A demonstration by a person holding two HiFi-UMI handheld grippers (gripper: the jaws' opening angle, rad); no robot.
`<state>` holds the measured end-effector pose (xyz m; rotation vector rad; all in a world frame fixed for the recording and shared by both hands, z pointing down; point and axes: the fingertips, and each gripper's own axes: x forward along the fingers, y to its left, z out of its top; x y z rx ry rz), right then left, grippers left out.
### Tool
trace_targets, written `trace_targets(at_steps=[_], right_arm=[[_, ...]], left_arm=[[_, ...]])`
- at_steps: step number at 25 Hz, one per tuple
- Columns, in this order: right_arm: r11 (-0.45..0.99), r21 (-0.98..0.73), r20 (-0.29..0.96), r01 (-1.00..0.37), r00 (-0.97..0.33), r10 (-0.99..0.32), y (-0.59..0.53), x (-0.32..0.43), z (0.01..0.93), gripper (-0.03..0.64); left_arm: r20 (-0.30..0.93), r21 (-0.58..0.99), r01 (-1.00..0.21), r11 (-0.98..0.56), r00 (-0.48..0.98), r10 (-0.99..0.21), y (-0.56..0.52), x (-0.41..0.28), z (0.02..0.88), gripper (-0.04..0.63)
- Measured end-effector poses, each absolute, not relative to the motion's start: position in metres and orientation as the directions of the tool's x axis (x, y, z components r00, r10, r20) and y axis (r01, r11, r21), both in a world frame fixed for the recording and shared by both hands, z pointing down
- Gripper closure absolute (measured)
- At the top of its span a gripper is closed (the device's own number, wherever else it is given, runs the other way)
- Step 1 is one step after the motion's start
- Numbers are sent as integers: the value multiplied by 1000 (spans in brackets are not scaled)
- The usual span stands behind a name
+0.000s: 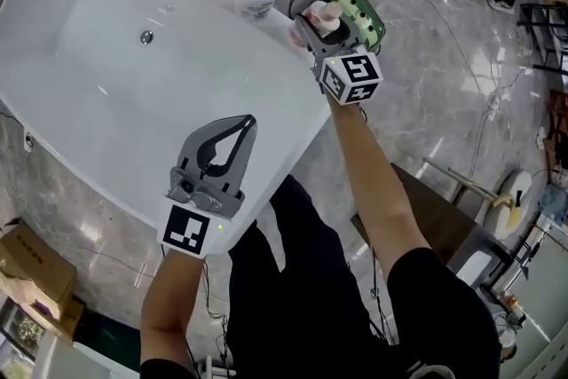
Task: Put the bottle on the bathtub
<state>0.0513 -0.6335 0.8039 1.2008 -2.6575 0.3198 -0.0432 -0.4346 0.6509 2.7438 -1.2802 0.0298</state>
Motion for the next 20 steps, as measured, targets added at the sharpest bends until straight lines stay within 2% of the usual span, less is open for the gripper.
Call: trace_targets(at_steps=[20], right_arm=[[660,-47,212,-749,-654,-727,-636,44,824,382]], left_arm=[[72,75,-786,-614,618,-783,-454,-39,674,586]])
